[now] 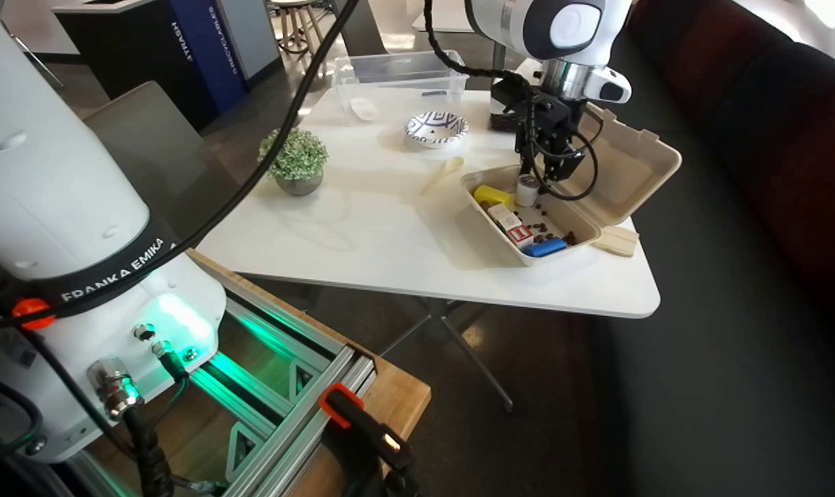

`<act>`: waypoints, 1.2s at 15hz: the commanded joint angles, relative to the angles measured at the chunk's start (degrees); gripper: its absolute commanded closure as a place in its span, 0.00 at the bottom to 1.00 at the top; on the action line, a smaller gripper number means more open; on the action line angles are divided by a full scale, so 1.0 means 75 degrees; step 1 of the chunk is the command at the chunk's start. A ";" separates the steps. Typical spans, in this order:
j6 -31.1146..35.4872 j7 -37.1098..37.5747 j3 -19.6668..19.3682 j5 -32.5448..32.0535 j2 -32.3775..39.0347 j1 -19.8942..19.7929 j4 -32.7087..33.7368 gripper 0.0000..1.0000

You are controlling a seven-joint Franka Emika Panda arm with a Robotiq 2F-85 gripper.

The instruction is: Put the coffee pod on top of the green cylinder.

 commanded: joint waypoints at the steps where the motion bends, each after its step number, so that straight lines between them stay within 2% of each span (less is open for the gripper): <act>1: 0.0159 -0.0203 0.0120 0.0274 -0.0293 -0.0119 -0.0212 0.72; 9: 0.0183 -0.0432 0.0210 0.0327 -0.1391 -0.0003 -0.0676 0.72; 18: -0.0330 -0.0390 0.0495 0.0289 -0.1838 0.0471 -0.0295 0.72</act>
